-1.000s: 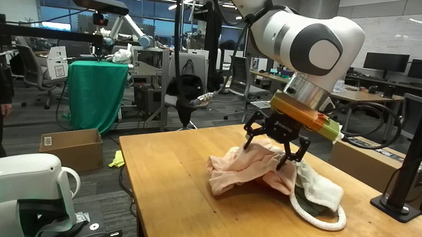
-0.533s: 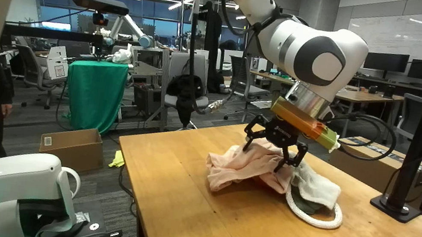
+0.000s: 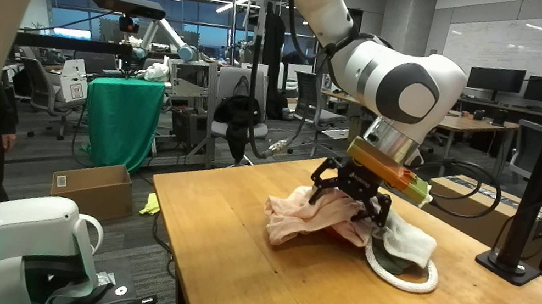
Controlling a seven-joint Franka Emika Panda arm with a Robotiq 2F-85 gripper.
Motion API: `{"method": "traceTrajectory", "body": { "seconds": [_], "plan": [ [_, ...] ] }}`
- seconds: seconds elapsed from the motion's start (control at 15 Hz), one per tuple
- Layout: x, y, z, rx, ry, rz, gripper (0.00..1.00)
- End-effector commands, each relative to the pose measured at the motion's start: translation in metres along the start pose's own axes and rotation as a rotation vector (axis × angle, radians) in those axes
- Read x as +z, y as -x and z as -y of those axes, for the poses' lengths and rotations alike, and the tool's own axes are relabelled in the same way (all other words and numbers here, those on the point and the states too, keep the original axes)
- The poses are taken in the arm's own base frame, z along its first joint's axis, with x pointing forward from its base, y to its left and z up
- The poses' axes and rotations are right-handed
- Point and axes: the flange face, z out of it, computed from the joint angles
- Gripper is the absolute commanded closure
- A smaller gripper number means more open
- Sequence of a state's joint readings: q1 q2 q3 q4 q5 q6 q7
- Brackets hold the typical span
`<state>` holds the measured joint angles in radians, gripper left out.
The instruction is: Spread out the clothes and the objects on the table
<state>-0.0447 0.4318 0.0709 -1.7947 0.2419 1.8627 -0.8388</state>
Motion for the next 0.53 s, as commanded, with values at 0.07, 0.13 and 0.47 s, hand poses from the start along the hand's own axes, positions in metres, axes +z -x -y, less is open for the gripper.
{"method": "traceTrajectory", "body": {
  "seconds": [0.07,0.13,0.47],
  "plan": [
    [0.005,-0.009,-0.009,-0.030,-0.005,0.021,0.26],
    [0.004,-0.008,-0.010,-0.032,0.003,0.020,0.29],
    [-0.014,0.003,-0.017,0.000,0.047,-0.022,0.61]
  ]
}}
